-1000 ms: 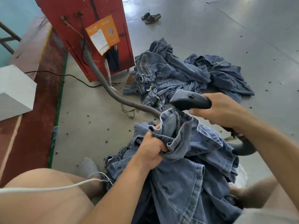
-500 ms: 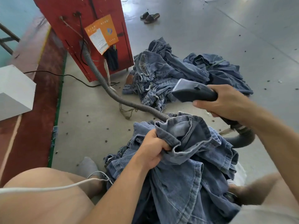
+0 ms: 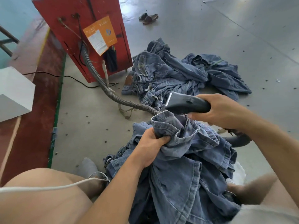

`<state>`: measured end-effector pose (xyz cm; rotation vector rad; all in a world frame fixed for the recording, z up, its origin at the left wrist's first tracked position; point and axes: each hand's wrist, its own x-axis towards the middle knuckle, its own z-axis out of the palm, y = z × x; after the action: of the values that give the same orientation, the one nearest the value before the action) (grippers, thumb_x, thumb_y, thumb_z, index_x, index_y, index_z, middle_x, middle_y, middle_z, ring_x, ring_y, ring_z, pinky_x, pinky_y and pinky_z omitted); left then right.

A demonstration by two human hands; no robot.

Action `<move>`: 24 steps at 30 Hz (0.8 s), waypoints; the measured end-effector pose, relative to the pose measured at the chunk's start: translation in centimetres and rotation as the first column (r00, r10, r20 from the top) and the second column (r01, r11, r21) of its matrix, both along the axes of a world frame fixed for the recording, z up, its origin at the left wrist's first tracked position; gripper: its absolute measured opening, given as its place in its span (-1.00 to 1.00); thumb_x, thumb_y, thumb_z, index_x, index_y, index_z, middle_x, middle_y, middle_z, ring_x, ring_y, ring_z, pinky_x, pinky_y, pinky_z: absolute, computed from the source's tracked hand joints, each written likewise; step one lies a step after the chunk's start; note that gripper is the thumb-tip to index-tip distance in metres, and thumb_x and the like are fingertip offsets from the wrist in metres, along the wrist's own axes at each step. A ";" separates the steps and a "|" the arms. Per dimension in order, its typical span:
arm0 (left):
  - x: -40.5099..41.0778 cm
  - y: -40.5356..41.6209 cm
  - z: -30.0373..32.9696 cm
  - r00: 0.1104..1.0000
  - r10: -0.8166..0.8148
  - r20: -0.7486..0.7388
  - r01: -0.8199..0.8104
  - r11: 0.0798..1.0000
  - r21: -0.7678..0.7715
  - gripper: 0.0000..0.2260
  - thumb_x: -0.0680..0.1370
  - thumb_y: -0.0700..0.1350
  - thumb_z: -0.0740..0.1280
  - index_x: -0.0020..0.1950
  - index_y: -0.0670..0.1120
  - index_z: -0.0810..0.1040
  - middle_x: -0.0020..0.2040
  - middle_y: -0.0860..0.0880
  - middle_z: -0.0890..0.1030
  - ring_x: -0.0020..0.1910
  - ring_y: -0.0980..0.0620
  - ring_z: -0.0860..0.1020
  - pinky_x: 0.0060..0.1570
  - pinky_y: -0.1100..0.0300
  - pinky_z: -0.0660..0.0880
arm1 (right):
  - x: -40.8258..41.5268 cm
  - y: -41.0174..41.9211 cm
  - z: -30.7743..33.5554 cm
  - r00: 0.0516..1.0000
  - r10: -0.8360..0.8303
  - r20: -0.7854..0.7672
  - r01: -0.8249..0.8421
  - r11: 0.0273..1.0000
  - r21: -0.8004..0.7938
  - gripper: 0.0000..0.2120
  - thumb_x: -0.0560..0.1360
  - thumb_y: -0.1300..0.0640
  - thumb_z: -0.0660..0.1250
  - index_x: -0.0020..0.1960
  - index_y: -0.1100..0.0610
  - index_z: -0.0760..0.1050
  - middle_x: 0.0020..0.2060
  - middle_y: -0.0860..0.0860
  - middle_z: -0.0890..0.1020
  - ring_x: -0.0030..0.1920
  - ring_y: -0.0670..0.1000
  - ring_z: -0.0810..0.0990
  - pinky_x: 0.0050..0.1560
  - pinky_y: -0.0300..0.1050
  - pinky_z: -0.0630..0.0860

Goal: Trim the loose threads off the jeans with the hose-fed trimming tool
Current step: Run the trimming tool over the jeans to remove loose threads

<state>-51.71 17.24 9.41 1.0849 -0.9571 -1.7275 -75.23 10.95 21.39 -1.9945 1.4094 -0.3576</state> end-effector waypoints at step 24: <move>-0.2 -0.3 1.3 0.948 0.255 -0.192 -0.223 0.960 0.172 -0.75 0.57 -0.47 0.25 0.01 -0.25 0.69 0.02 -0.28 0.70 0.00 -0.17 0.69 -0.01 0.04 0.67 | 0.0 0.0 -1.1 0.956 0.255 -0.147 -0.240 0.965 0.107 -0.80 0.45 -0.08 0.53 0.02 -0.23 0.58 -0.21 -0.23 0.66 -0.24 -0.19 0.60 -0.22 -0.21 0.43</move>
<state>-51.94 16.95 10.67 1.0384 -0.5465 -1.6906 -75.23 10.96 20.25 -2.1335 1.2251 -0.0235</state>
